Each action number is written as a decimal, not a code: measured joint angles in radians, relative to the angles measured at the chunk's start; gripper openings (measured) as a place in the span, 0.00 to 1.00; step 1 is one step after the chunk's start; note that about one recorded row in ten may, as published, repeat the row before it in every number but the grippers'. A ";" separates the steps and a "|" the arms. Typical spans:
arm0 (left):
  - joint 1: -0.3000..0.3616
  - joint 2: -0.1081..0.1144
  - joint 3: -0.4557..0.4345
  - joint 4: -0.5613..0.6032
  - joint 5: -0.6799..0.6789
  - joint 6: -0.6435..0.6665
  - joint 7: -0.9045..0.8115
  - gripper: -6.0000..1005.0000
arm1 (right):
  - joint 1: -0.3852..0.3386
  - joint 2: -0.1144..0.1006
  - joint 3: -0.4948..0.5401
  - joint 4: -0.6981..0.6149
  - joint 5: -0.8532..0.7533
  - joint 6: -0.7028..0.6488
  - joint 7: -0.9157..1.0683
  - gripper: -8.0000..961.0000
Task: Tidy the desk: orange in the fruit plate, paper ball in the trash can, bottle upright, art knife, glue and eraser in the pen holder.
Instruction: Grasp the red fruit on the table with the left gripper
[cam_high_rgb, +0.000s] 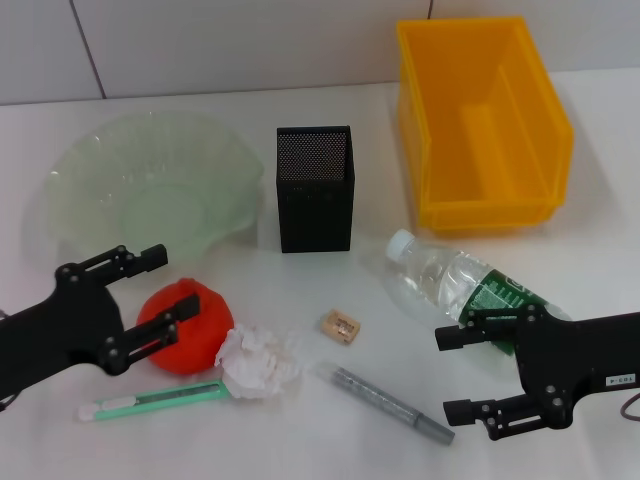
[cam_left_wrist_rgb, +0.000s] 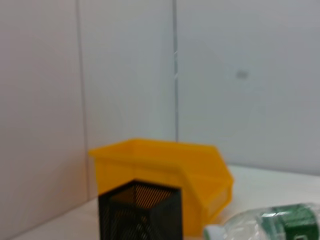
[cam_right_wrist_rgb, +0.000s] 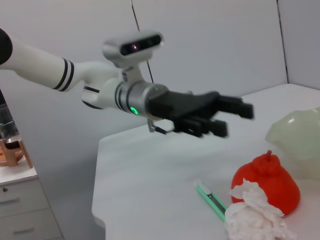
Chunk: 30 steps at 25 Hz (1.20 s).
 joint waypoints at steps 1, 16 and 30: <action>-0.012 0.000 0.003 -0.022 0.002 -0.032 0.001 0.71 | 0.000 0.000 0.000 0.000 0.000 0.000 0.000 0.82; -0.049 0.001 0.105 -0.071 0.009 -0.254 -0.009 0.64 | -0.001 0.001 0.000 0.004 0.001 0.006 -0.001 0.82; -0.071 0.002 0.164 -0.068 0.010 -0.322 -0.045 0.50 | -0.001 0.002 0.000 0.005 0.001 0.014 -0.001 0.82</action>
